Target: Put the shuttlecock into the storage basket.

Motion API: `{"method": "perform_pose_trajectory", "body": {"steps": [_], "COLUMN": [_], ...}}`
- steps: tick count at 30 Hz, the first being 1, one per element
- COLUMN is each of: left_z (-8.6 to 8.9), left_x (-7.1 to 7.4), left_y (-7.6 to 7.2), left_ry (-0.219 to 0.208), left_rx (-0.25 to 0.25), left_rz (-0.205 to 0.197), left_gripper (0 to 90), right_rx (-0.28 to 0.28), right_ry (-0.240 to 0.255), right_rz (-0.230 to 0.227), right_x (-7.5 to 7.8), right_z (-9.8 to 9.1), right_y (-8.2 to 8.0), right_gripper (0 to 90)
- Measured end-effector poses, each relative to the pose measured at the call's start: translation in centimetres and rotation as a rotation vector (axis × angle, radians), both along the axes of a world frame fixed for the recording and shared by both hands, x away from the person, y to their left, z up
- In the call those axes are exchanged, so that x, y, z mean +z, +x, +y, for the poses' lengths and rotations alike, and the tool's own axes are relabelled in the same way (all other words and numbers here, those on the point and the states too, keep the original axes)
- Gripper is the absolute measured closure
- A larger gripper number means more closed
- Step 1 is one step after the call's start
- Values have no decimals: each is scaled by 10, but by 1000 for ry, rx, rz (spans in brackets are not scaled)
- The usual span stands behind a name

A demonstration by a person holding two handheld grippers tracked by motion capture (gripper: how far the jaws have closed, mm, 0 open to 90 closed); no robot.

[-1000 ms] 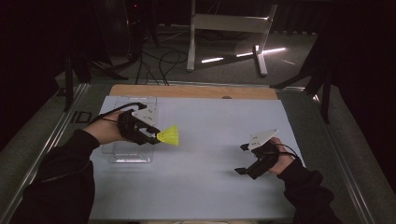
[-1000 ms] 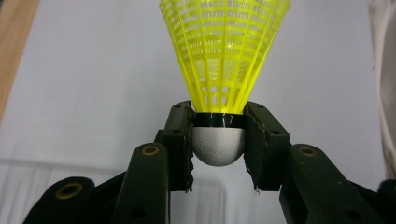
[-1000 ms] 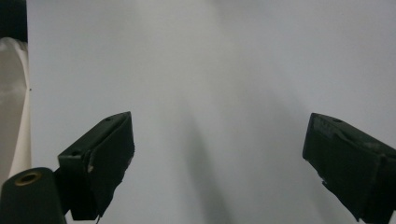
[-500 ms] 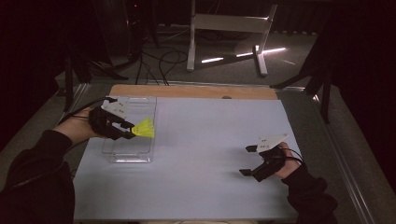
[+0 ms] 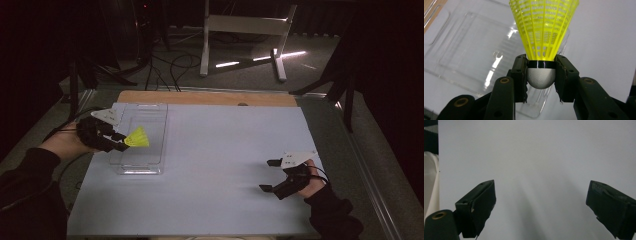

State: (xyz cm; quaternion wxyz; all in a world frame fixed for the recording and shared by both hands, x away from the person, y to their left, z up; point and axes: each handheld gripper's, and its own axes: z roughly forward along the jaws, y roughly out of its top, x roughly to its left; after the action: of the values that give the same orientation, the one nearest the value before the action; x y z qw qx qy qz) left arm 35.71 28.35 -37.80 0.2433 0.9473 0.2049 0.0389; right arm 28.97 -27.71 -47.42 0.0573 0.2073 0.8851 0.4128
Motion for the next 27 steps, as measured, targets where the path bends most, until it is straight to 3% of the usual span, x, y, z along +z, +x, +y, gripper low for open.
{"method": "perform_pose_trajectory", "body": {"steps": [5, 10, 12, 21, 27], "left_z": [6, 9, 8, 13, 18], "left_x": [0, -1, -2, -14, -24], "left_y": [-2, -5, -5, -9, -10], "left_ry": [-3, -14, -8, -4, -35], "left_rx": [24, 103, 138, 198, 267], "left_rz": [9, 3, 19, 13, 20], "left_gripper": [657, 657, 657, 657, 657], "right_rx": [-6, -28, -36, -40, -41], "right_ry": [11, 30, 40, 47, 42], "right_rz": [-8, -19, -17, -5, -2], "right_x": [-3, -6, -7, -10, -12], "right_z": [-2, -7, -8, -9, -9], "right_y": [-6, -11, -11, -10, -9], "right_gripper": [92, 92, 92, 92, 92]}}
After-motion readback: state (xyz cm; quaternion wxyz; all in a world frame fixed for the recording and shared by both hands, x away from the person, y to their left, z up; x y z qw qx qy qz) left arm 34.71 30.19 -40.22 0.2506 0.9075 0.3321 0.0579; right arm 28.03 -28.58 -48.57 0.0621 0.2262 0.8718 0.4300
